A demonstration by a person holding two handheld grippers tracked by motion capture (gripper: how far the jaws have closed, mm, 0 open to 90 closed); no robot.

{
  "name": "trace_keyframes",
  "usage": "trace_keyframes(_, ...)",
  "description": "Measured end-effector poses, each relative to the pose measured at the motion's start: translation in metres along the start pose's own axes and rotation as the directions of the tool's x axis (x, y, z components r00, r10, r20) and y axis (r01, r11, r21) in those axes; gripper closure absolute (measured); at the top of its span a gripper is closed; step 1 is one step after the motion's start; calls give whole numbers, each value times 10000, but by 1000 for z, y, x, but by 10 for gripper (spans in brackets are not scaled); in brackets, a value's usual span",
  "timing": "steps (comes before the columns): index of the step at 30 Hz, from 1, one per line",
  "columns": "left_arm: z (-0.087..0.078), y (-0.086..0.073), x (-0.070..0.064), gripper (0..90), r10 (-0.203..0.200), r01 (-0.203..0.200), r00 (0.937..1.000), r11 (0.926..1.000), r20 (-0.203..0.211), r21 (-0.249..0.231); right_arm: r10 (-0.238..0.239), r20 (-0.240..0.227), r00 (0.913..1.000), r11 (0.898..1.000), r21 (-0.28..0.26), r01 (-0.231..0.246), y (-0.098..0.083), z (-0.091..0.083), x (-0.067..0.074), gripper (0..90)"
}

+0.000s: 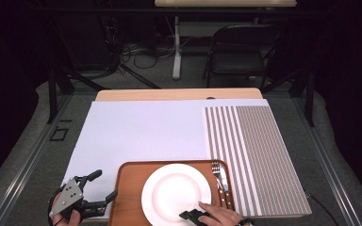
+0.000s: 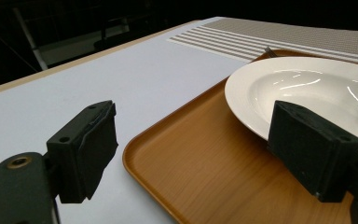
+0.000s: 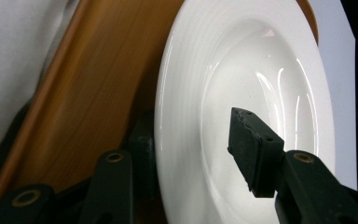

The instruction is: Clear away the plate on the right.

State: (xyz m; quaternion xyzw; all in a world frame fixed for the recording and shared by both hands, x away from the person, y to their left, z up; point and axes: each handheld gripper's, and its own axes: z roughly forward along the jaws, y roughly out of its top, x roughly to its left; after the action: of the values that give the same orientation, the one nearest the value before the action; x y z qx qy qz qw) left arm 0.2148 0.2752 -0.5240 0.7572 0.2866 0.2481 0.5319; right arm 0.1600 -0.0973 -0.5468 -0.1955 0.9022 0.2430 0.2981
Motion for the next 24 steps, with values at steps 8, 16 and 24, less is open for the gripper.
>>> trace_keyframes(8,-1,0,0,152,-62,61,10000,10000,-21,-65,1049,24,9945,9940,-303,-1048,-2,-14,-1,466)
trace_keyframes(16,-1,0,0,152,-75,75,10000,9999,-22,-74,2347,-151,9719,9606,-1495,-2343,-8,-34,-6,249)
trace_keyframes(24,-1,0,0,152,-84,84,10000,9999,-22,-71,3647,468,9300,9083,-2376,-3442,-22,-47,-12,142)
